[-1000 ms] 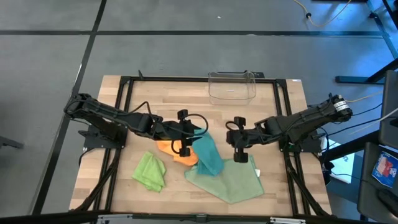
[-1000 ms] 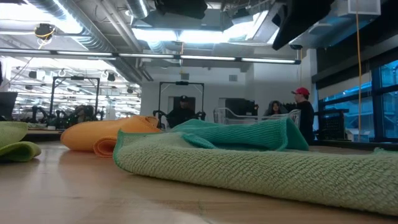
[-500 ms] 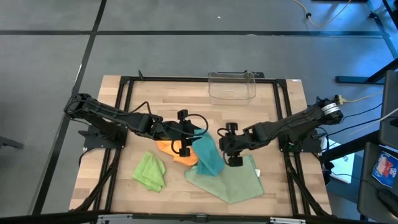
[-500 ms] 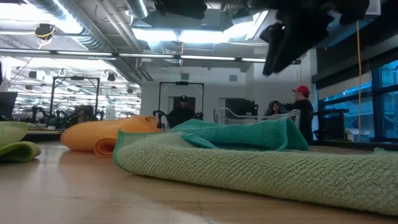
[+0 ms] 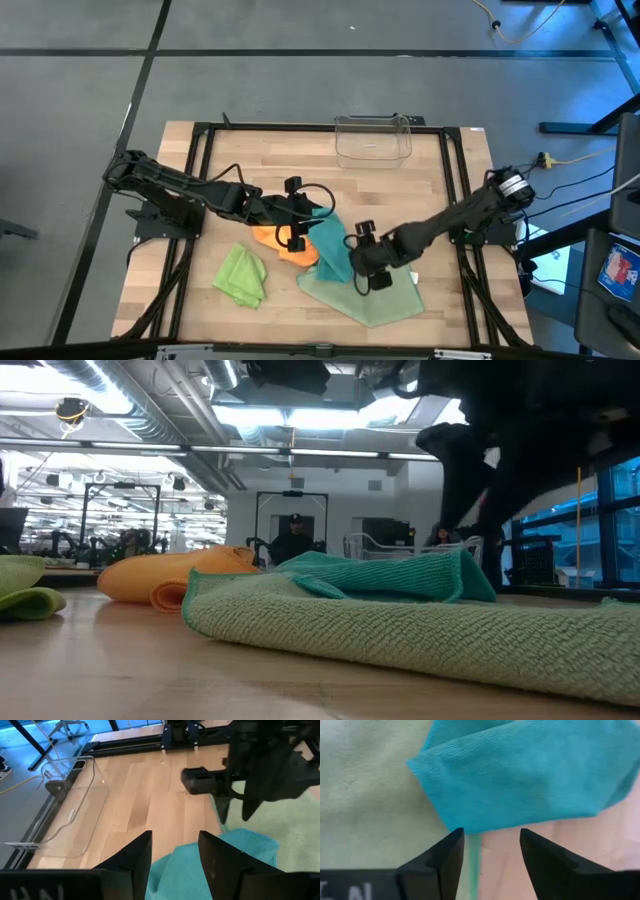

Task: Fold microfiber towels
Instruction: Fold the blue microfiber cloth

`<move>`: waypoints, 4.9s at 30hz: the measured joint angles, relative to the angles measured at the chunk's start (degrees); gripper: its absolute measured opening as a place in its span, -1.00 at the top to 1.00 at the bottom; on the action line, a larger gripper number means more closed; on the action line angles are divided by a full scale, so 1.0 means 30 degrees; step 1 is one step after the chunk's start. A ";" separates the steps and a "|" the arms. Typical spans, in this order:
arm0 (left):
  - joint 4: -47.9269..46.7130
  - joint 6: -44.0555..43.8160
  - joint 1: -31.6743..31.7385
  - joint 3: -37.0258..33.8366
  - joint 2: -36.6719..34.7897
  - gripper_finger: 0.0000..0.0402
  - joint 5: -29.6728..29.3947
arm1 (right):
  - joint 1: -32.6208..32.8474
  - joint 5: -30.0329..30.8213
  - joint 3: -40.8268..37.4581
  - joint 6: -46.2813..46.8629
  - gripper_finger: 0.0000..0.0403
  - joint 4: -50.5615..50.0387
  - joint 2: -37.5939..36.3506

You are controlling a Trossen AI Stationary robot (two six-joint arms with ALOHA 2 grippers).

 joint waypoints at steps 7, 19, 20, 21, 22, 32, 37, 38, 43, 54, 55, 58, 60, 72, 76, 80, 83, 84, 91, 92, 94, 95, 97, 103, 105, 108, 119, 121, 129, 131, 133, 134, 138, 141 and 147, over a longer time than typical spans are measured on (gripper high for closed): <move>0.0005 -0.0007 0.0000 0.0000 0.0066 0.24 0.0000 | 0.1095 0.0017 0.0007 0.1102 0.12 0.1352 0.1629; 0.0015 -0.0044 0.0000 0.0000 0.0063 0.24 0.0000 | 0.1659 0.4366 0.0007 0.1172 0.16 0.3023 0.3339; 0.0015 -0.0044 0.0000 0.0000 0.0058 0.24 0.0000 | 0.1659 0.4369 0.0007 0.1169 0.16 0.3024 0.3339; 0.0015 -0.0044 0.0000 0.0000 0.0058 0.24 0.0000 | 0.1659 0.4371 0.0007 0.1163 0.16 0.3042 0.3339; 0.0015 -0.0044 0.0000 0.0000 0.0058 0.24 0.0000 | 0.1659 0.4379 0.0007 0.1154 0.18 0.3016 0.3339; 0.0015 -0.0044 0.0000 0.0000 0.0058 0.24 0.0000 | 0.1393 0.5028 0.0142 0.1526 0.95 0.2554 0.3325; 0.0015 0.0061 0.0000 0.0000 0.0058 0.24 -0.0003 | 0.0968 0.5990 0.0159 0.1641 0.97 0.1048 0.2411; 0.0018 0.0078 0.0000 0.0000 0.0058 0.24 -0.0007 | 0.0855 0.6360 0.0160 0.1706 0.97 0.0450 0.1955; 0.0022 0.0108 0.0000 0.0000 0.0058 0.24 -0.0007 | 0.0135 0.8426 0.0182 0.2615 0.98 -0.3224 -0.1260; 0.0182 0.0168 0.0060 0.0000 0.0051 0.24 -0.0032 | -0.3646 0.8365 0.0182 0.3002 0.99 -0.4869 -0.8114; 0.0280 0.0171 0.0107 0.0000 0.0051 0.24 -0.0058 | -0.4033 0.8366 0.0182 0.2627 0.99 -0.4377 -0.8366; 0.1032 0.0176 0.0258 0.0002 0.0075 0.24 -0.0086 | -0.5056 0.7746 0.0184 0.0761 0.99 -0.2106 -0.8791; 0.1631 0.0236 0.0417 0.0015 0.0212 0.24 -0.0117 | -0.5666 0.6777 0.0186 -0.0844 0.99 -0.0226 -0.8879; 0.4364 0.1674 0.0488 0.0031 0.1927 0.24 0.0131 | -0.8309 0.6498 0.0189 -0.2310 0.99 0.3635 -0.8893; 0.5472 0.1708 0.0495 0.0028 0.3010 0.24 -0.1068 | -0.8402 0.6511 0.0189 -0.2345 0.99 0.4328 -0.8893; 0.6098 0.1706 0.0510 0.0007 0.4008 0.24 -0.3876 | -0.8395 0.6504 0.0189 -0.2372 0.99 0.4342 -0.8886; 0.6602 0.1705 0.0510 0.0000 0.4686 0.24 -0.4933 | -0.8395 0.6510 0.0189 -0.2365 0.99 0.4371 -0.8886; 0.6885 0.1705 0.0539 0.0000 0.4913 0.24 -0.5136 | -0.8395 0.6510 0.0189 -0.2366 0.99 0.4364 -0.8886; 1.1129 0.1654 0.0561 0.0002 0.6464 0.24 -0.6220 | -0.8395 0.6505 0.0189 -0.2409 0.99 0.4364 -0.8886; 1.1673 0.1661 0.0554 0.0007 0.6663 0.24 -0.6180 | -0.8395 0.6509 0.0189 -0.2426 0.99 0.4364 -0.8886; 1.2215 0.1668 0.0525 0.0007 0.7057 0.24 -0.6186 | -0.8395 0.6511 0.0189 -0.2438 0.99 0.4364 -0.8886; 1.2228 0.1668 0.0525 0.0001 0.7193 0.24 -0.6326 | -0.8395 0.6511 0.0189 -0.2438 0.99 0.4357 -0.8886; 1.2222 0.1647 0.0529 0.0000 0.7386 0.24 -0.7097 | -0.8395 0.6510 0.0189 -0.2463 0.99 0.4339 -0.8886; 1.2328 0.2101 0.0372 0.0000 0.7439 0.24 -0.9142 | -0.8395 0.6511 0.0189 -0.2503 0.99 0.4087 -0.8881; 1.2927 0.3109 0.0184 0.0000 0.7439 0.24 -0.9948 | -0.8395 0.6509 0.0189 -0.2511 0.99 0.3931 -0.8879; 1.3943 0.4250 0.0084 0.0007 0.7428 0.24 -1.0293 | -0.8395 0.6504 0.0189 -0.2511 0.99 0.3905 -0.8879; 1.2746 0.1658 0.1435 0.0007 0.7431 0.28 -0.7788 | -0.8395 0.6504 0.0189 -0.2489 0.99 0.3913 -0.8879; 1.2516 0.1442 0.1435 0.0007 0.7431 0.28 -0.7548 | -0.8395 0.6510 0.0189 -0.2502 0.99 0.3914 -0.8879; 1.1981 0.1207 0.0944 0.0007 0.7431 0.28 -0.9268 | -0.8395 0.6504 0.0189 -0.2817 0.99 0.3920 -0.8879; 1.2552 0.2136 0.0771 0.0007 0.7431 0.28 -1.0427 | -0.8388 0.6504 0.0189 -0.2834 0.99 0.3920 -0.8879; 1.3297 0.3107 0.0678 0.0007 0.7431 0.28 -1.0852 | -0.8388 0.6504 0.0189 -0.2866 0.99 0.3920 -0.8879; 1.3703 0.3420 0.0686 0.0007 0.7431 0.28 -1.0768 | -0.8389 0.6504 0.0189 -0.2860 0.99 0.3921 -0.8879; 1.4198 0.3375 0.1171 0.0007 0.7431 0.28 -0.8818 | -0.8388 0.6504 0.0189 -0.2863 0.99 0.3927 -0.8879; 1.2974 0.1443 0.1816 0.0007 0.7443 0.28 -0.7078 | -0.8388 0.6504 0.0189 -0.2857 0.99 0.3974 -0.8879; 1.2701 0.0337 0.2159 0.0007 0.8030 0.28 -0.6535 | -0.8388 0.6507 0.0189 -0.2862 0.99 0.3976 -0.8879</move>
